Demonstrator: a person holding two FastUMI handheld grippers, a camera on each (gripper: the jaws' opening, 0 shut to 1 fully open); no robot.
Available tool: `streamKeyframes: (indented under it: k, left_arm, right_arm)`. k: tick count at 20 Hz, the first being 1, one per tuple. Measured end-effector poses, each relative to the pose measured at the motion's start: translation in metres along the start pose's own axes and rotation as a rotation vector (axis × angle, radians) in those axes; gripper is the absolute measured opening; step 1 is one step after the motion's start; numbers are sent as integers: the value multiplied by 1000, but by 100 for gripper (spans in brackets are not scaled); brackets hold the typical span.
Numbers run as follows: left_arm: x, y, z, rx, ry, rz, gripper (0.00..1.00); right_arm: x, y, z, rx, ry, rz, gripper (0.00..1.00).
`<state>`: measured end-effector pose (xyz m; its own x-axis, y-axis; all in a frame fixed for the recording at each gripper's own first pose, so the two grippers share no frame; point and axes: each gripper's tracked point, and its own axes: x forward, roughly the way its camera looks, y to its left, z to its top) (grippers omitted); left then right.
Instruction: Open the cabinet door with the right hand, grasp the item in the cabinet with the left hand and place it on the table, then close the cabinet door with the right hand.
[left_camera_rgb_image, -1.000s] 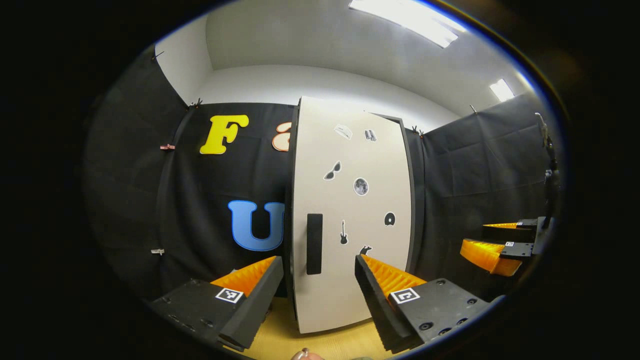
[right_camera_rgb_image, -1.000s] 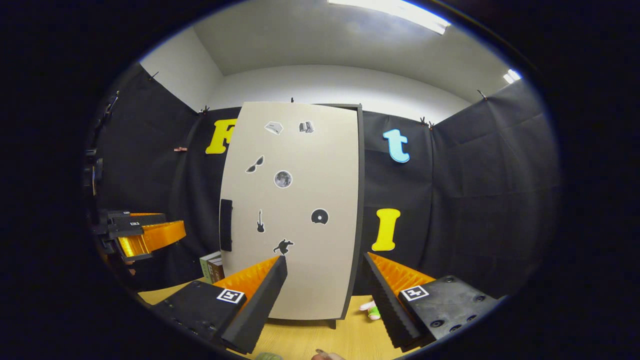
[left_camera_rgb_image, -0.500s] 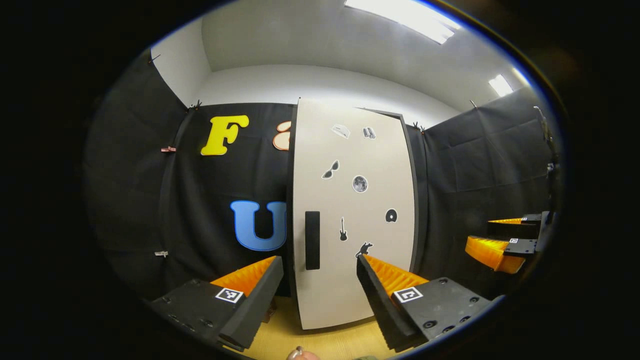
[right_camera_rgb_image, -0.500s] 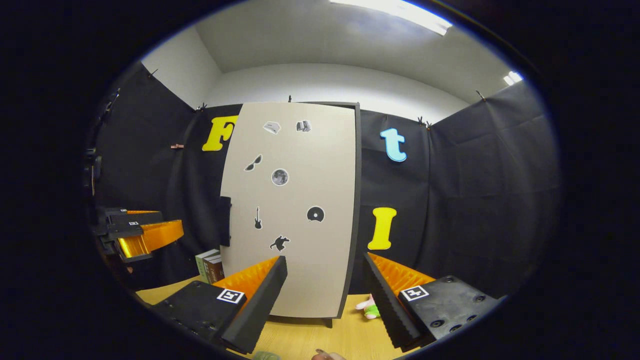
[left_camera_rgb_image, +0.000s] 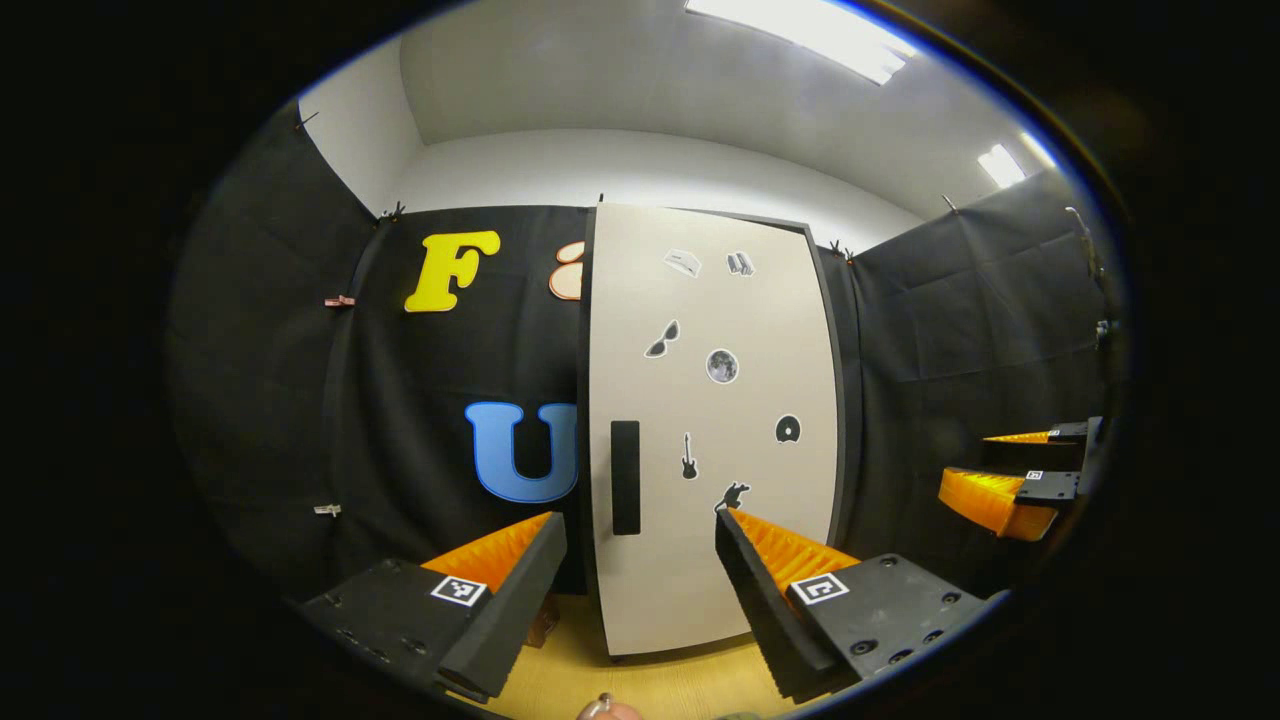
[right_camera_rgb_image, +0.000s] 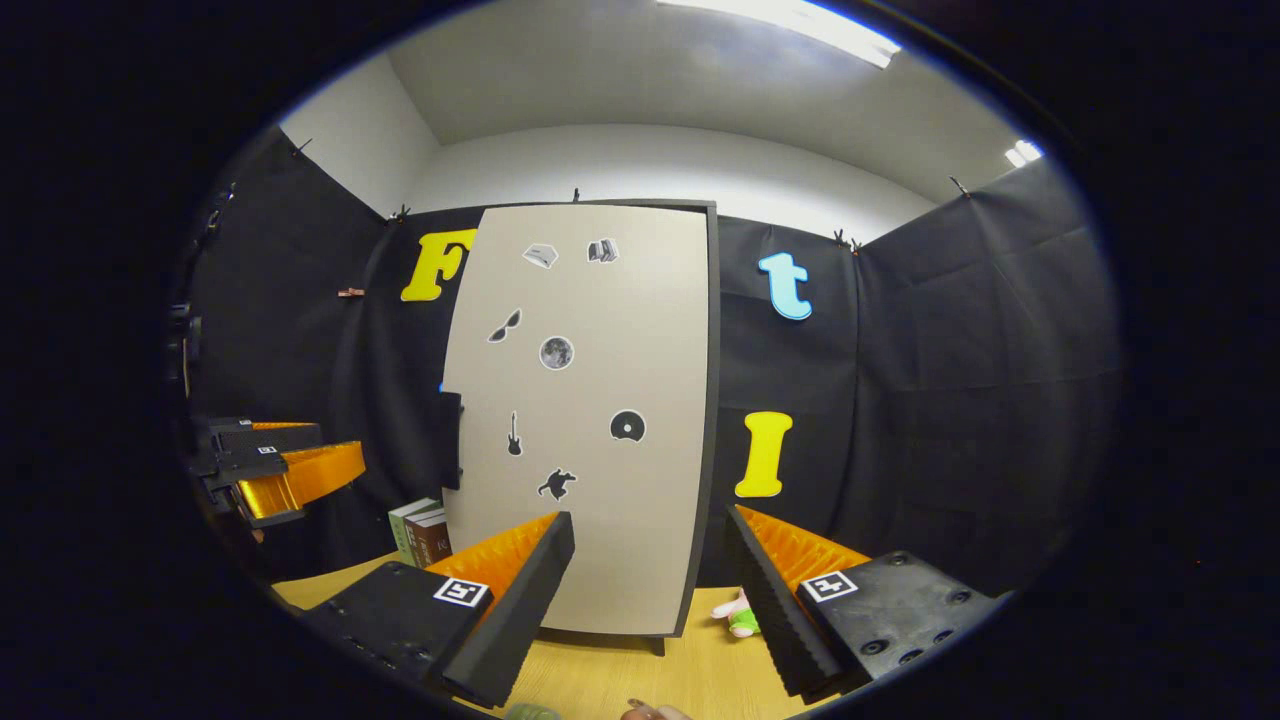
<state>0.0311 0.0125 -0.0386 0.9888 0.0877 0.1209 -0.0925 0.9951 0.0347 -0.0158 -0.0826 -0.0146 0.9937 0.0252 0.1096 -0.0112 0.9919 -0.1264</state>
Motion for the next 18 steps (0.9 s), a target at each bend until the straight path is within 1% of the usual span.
streamKeyframes:
  k: [3,11,18]
  left_arm:
    - [2,-1,1,2,-6,1,95]
    - [0,0,-2,-24,2,15,95]
    - [0,-5,-1,-12,6,7,95]
  right_arm:
    - [-1,-2,0,0,2,2,97]
    - [-6,0,-1,-15,10,35,97]
    - [-11,-3,0,-3,12,41,97]
